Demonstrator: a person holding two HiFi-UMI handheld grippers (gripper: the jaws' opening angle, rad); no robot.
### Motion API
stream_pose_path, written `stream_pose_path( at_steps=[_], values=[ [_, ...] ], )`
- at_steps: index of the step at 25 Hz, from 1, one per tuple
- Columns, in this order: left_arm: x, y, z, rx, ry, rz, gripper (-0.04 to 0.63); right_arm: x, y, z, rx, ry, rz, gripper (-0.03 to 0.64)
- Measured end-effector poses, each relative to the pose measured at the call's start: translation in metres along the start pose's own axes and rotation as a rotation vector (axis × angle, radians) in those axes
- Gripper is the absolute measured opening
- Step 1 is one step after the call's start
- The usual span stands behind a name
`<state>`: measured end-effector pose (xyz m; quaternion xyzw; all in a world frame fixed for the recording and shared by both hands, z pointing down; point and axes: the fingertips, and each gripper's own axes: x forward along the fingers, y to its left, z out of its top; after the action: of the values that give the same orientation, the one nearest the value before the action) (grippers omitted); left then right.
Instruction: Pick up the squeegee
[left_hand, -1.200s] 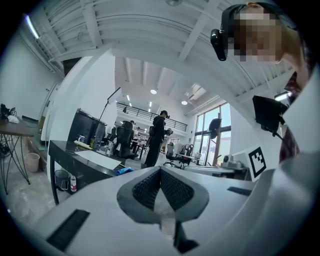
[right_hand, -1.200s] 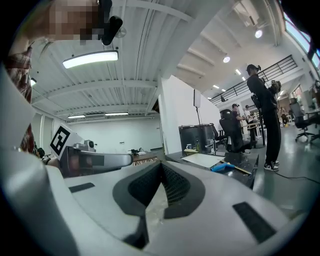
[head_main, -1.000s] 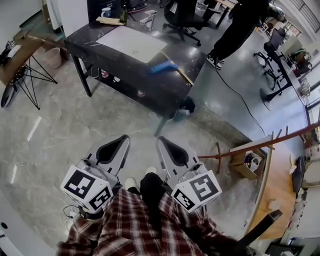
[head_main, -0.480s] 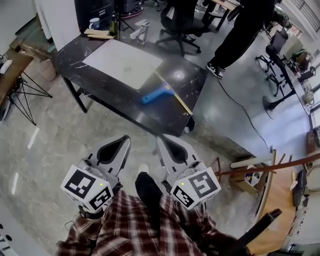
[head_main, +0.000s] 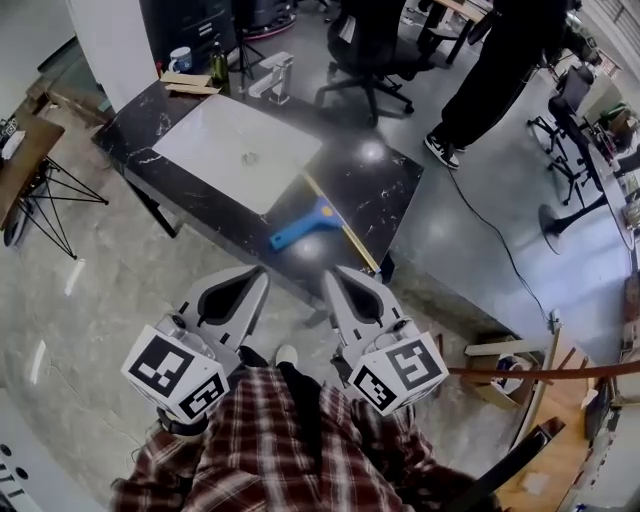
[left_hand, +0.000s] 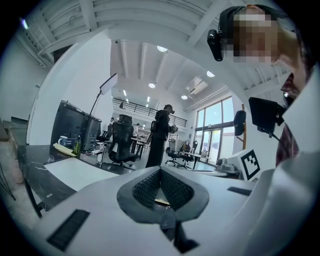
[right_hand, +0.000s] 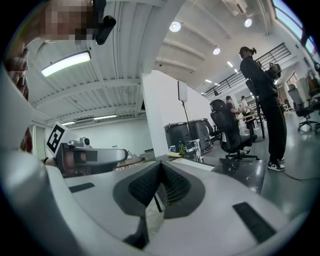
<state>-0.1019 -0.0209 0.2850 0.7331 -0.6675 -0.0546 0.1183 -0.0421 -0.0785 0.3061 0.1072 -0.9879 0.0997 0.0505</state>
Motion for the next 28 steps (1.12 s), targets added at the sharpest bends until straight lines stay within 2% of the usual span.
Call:
stream_pose_path(
  at_steps=[7,15,23,28],
  values=[
    [0.042,0.028,-0.001,-0.017,0.015,-0.031,0.011,0.028,-0.033,-0.001,0.002,0.026,-0.024,0.012],
    [0.096,0.090,0.010,-0.021,0.055,-0.142,0.011,0.088,-0.069,0.007,0.009,0.040,-0.140,0.012],
    [0.146,0.151,0.027,0.003,0.137,-0.351,0.011,0.149,-0.105,0.017,0.054,0.019,-0.365,0.012],
    [0.166,0.166,0.020,0.022,0.175,-0.464,0.011,0.171,-0.110,0.009,0.067,0.022,-0.450,0.012]
  ],
)
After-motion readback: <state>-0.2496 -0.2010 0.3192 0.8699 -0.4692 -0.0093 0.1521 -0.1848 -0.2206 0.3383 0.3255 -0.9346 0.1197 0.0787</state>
